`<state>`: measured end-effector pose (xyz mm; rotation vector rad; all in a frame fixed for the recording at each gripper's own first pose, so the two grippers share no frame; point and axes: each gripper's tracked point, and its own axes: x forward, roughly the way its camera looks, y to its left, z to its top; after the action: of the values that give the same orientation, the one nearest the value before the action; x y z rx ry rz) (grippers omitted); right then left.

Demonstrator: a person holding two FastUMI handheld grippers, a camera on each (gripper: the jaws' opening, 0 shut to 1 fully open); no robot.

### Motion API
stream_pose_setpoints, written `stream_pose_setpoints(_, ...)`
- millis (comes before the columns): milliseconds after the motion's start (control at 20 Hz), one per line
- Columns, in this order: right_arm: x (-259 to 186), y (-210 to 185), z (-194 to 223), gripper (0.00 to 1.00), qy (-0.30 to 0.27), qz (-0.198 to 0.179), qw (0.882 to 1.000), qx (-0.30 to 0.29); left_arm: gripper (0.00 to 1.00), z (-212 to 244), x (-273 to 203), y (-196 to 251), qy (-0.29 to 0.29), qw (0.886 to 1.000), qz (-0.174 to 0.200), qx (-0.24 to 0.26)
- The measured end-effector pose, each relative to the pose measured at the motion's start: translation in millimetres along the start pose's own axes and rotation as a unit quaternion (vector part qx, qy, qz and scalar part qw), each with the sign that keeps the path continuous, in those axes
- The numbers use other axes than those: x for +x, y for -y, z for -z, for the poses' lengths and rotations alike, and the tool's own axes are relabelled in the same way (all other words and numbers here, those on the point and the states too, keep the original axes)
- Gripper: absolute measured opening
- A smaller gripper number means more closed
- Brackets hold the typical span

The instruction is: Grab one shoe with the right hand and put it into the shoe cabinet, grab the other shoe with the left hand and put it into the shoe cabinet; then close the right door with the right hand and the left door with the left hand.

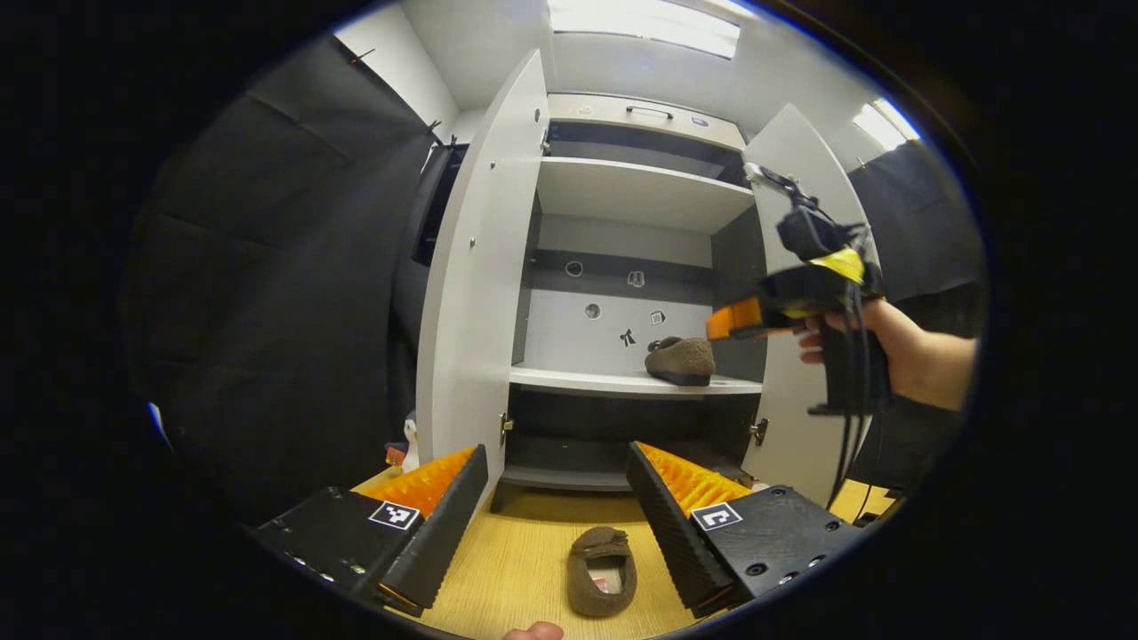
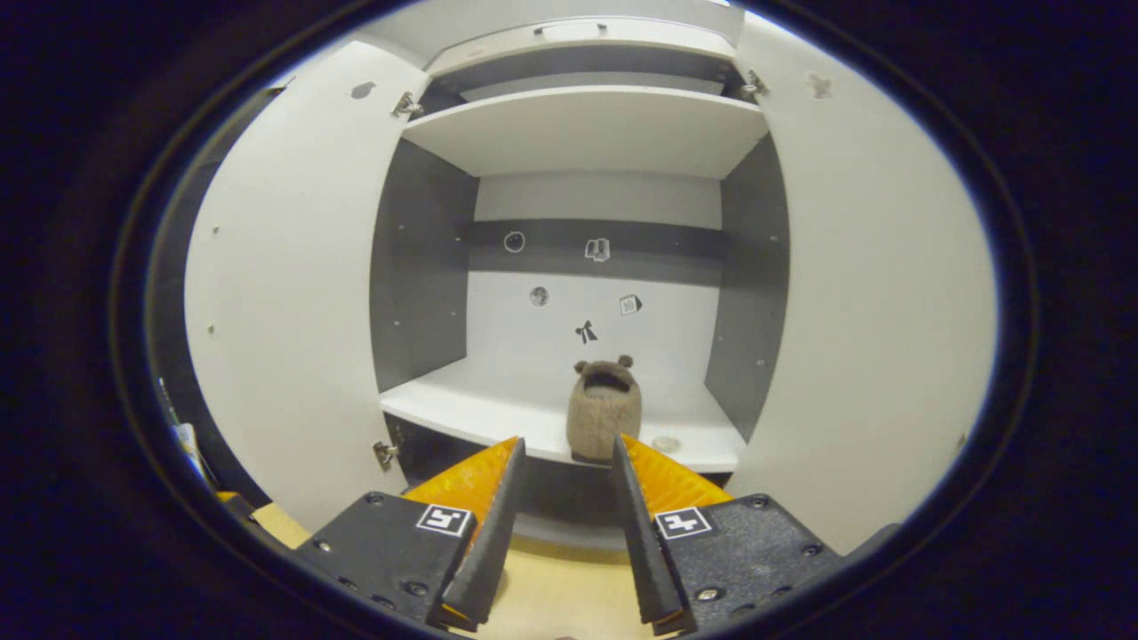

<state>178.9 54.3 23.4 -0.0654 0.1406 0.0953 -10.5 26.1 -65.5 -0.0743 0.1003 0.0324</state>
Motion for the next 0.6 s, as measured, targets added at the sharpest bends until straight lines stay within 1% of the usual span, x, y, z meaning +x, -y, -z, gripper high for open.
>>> stream_pose_setpoints(50,-11,4,12,0.67,0.008,0.008,1.000,0.001,0.95,0,0,2,0.000,1.000,0.002,0.001)
stream_pose_setpoints(100,-23,6,24,0.63,0.014,0.015,1.000,0.003,0.95,0,-1,4,-0.001,1.000,0.004,0.002)
stream_pose_setpoints(300,-66,6,63,0.63,0.036,0.026,0.999,-0.007,0.95,5,-4,14,-0.009,1.000,0.019,0.011)
stream_pose_setpoints(350,-76,5,71,0.67,0.041,0.028,0.999,-0.008,0.95,6,-4,17,-0.011,1.000,0.021,0.014)
stream_pose_setpoints(400,-87,4,79,0.68,0.047,0.027,0.999,-0.001,0.95,8,-4,18,-0.013,1.000,0.022,0.015)
stream_pose_setpoints(450,-96,2,85,0.70,0.053,0.027,0.998,0.011,0.95,9,-3,21,-0.015,0.999,0.026,0.015)
stream_pose_setpoints(500,-104,3,91,0.74,0.057,0.028,0.998,0.020,0.95,12,-4,24,-0.019,0.999,0.030,0.012)
stream_pose_setpoints(600,-115,4,105,0.75,0.058,0.033,0.997,0.030,0.95,18,-5,30,-0.031,0.999,0.039,0.005)
